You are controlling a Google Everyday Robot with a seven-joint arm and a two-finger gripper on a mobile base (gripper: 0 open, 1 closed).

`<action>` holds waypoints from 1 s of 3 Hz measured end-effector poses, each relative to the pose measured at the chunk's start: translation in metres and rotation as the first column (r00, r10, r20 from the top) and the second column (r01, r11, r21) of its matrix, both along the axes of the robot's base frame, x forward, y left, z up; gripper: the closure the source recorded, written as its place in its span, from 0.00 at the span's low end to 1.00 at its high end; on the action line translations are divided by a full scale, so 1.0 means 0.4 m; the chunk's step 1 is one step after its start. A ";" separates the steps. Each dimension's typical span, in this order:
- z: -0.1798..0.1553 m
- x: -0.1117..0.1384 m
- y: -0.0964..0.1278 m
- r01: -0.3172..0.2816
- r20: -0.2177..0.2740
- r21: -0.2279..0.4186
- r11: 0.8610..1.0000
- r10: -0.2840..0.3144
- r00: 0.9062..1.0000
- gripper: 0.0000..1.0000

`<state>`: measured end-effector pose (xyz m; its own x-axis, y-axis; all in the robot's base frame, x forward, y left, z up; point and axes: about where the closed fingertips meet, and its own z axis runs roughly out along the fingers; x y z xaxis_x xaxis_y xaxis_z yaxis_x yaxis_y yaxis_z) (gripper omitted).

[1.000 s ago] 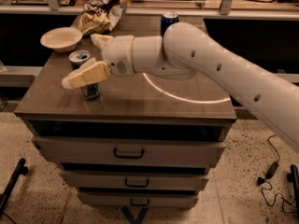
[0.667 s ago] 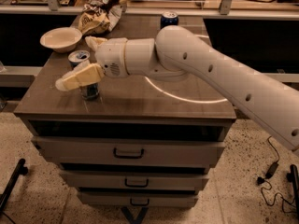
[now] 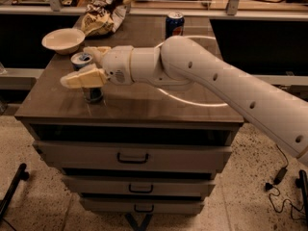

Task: Knock redbull can over

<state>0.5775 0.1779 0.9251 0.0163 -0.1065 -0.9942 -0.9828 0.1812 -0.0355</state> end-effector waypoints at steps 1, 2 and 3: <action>-0.013 0.013 -0.025 0.001 0.012 0.005 1.000 -0.001 1.000 0.49; -0.004 0.017 -0.048 -0.025 0.043 0.033 0.999 0.023 0.999 0.70; 0.090 0.001 -0.085 -0.081 0.162 0.008 0.997 0.079 0.984 1.00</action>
Offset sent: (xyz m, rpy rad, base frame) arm 0.0101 -0.0368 0.0036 0.0763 -0.0940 0.0611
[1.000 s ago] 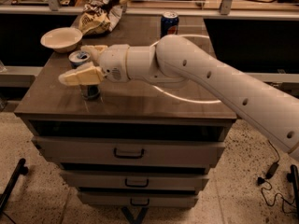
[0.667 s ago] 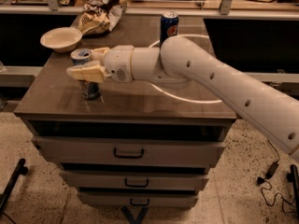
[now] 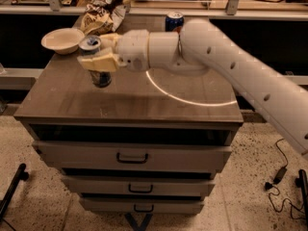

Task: Knock redbull can over

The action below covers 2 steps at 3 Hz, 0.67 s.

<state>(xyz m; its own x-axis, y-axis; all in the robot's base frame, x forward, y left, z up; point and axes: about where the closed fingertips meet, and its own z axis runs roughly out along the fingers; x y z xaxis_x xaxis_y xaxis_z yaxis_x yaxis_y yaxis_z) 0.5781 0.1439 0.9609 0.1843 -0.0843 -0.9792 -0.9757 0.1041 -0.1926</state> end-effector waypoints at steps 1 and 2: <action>0.063 0.000 -0.043 -0.029 0.092 -0.100 0.995 0.038 0.995 1.00; 0.107 0.013 -0.078 -0.027 0.171 -0.224 0.974 0.066 0.983 1.00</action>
Offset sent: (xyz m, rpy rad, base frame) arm 0.0203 -0.0602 0.0637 -0.3999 -0.2914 0.0457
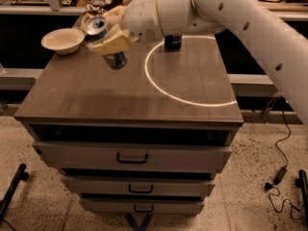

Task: Knock redbull can over

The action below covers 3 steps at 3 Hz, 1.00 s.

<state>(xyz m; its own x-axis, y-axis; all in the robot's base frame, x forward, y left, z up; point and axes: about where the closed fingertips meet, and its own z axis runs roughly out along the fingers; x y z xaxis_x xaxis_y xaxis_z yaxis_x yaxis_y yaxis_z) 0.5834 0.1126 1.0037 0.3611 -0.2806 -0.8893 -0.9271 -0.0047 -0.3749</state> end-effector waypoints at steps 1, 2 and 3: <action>-0.001 0.007 -0.015 0.000 0.013 -0.024 1.000 0.000 1.000 1.00; -0.003 -0.008 -0.020 0.011 0.026 -0.110 0.994 -0.008 1.000 1.00; 0.015 0.007 -0.069 0.059 0.044 -0.275 0.960 -0.049 0.998 1.00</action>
Offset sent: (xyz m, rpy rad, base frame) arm -0.0054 -0.0166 -0.0085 -0.1694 -0.0270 -0.0263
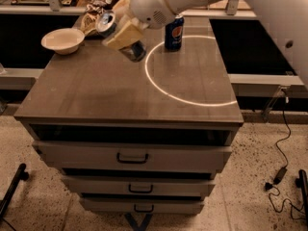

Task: Knock redbull can over

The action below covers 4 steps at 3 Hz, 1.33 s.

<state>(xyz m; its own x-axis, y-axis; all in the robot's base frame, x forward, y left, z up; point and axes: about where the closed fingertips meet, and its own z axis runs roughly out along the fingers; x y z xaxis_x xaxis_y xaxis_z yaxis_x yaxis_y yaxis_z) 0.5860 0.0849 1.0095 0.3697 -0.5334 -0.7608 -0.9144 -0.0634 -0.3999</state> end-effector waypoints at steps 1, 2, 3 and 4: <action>-0.029 0.033 -0.108 0.114 -0.008 -0.271 0.956 -0.121 0.993 1.00; -0.069 0.063 -0.146 0.122 -0.028 -0.454 0.883 -0.151 0.988 1.00; -0.147 0.079 -0.166 0.126 -0.057 -0.612 0.781 -0.202 0.978 1.00; -0.210 0.076 -0.200 0.161 -0.060 -0.703 0.692 -0.284 0.957 1.00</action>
Offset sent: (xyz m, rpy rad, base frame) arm 0.0332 -0.0841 -0.0390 -0.7228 0.1229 -0.1572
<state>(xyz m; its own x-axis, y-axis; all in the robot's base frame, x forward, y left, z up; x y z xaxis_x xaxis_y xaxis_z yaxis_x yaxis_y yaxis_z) 0.6164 0.0048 0.9254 0.0840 -0.9790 -0.1859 -0.9817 -0.0493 -0.1838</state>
